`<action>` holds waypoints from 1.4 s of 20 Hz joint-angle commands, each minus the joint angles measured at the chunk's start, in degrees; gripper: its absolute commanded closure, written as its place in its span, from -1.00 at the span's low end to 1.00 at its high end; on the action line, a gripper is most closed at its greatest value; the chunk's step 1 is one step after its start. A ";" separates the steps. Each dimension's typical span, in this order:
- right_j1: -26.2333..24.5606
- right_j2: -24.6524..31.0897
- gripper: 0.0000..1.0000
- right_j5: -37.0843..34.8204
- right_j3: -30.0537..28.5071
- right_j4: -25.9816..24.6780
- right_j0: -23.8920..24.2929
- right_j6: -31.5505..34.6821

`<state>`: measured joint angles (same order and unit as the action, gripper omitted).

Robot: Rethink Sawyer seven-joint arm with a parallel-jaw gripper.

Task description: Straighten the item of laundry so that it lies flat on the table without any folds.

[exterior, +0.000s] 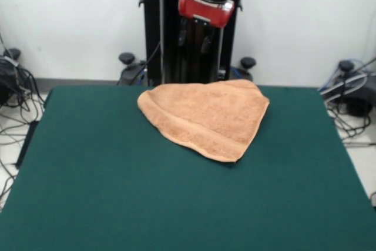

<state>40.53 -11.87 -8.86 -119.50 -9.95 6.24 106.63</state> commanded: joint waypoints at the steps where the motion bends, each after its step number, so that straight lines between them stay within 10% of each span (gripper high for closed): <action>1: 4.96 14.01 -1.00 -5.59 -4.66 -5.72 12.22 -5.85; 14: 13.50 15.86 -1.00 -15.03 -4.50 -5.57 9.95 -2.19; 28: 6.57 7.62 -1.00 -3.73 -3.74 -7.27 -1.51 8.33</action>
<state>52.04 -2.51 -16.57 -121.87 -14.09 6.41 106.63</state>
